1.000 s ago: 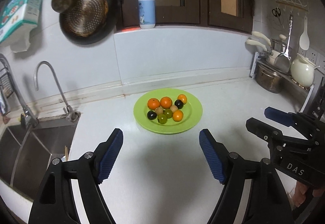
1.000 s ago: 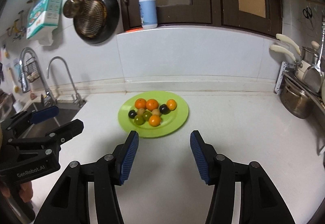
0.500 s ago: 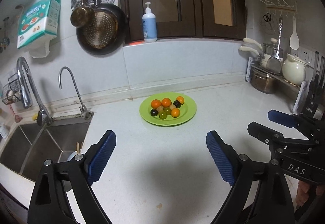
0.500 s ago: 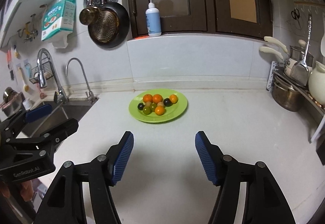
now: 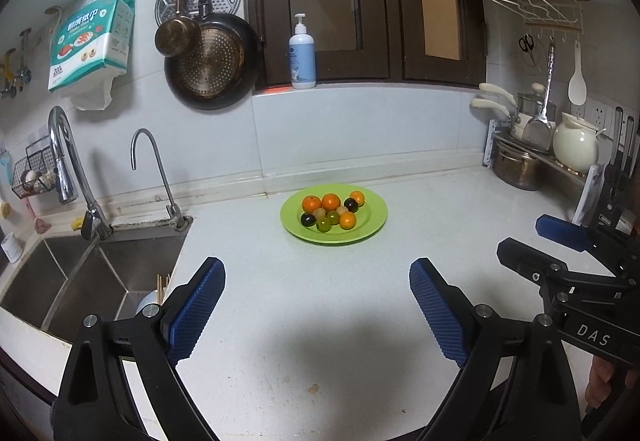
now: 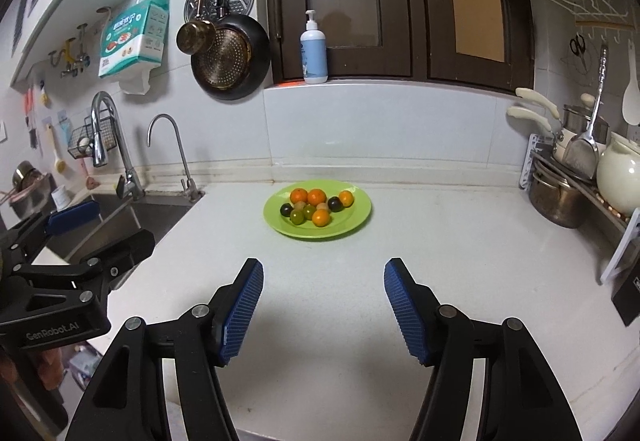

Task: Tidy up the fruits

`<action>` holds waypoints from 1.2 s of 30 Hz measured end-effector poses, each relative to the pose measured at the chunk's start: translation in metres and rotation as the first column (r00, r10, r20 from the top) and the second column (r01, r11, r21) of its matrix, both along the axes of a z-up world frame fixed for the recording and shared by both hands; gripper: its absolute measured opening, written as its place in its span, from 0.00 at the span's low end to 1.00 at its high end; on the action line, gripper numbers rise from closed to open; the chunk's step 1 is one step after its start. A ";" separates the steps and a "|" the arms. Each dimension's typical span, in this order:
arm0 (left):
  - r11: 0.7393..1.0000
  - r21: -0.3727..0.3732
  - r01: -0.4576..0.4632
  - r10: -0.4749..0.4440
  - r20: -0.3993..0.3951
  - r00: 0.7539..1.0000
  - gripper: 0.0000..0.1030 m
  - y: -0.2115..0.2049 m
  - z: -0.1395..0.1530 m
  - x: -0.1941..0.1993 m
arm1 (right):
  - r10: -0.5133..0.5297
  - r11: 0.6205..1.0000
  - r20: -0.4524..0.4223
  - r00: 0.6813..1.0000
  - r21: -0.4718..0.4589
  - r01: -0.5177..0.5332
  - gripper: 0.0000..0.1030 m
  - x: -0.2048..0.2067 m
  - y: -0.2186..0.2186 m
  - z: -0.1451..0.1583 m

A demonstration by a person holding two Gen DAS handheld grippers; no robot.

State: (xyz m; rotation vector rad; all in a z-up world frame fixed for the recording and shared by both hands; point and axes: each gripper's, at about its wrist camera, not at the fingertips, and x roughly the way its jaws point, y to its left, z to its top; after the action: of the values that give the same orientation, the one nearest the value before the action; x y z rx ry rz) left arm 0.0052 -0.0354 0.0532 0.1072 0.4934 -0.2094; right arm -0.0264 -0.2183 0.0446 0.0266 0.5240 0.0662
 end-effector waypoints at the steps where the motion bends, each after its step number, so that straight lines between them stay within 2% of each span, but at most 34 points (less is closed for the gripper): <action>1: 1.000 -0.001 -0.002 0.002 -0.001 1.000 0.92 0.000 0.000 0.000 | 0.000 1.000 0.002 1.000 -0.002 0.000 0.62 0.000 0.000 0.001; 8: 1.000 -0.012 -0.011 0.011 -0.005 1.000 0.93 0.001 0.000 -0.002 | 0.000 1.000 0.008 1.000 -0.008 0.000 0.62 -0.003 0.000 0.002; 18: 1.000 -0.024 -0.009 0.009 -0.012 1.000 1.00 0.005 0.001 -0.004 | 0.001 1.000 0.012 1.000 -0.005 -0.001 0.62 -0.005 0.001 0.002; 36: 0.999 -0.019 -0.028 0.028 -0.025 0.999 1.00 0.004 -0.004 -0.002 | 0.007 1.000 0.004 1.000 -0.007 -0.007 0.62 -0.003 0.001 0.001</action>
State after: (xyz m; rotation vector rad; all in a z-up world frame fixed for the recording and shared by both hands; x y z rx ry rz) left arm 0.0032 -0.0312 0.0492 0.0787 0.5171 -0.1885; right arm -0.0295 -0.2173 0.0454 0.0179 0.5203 0.0710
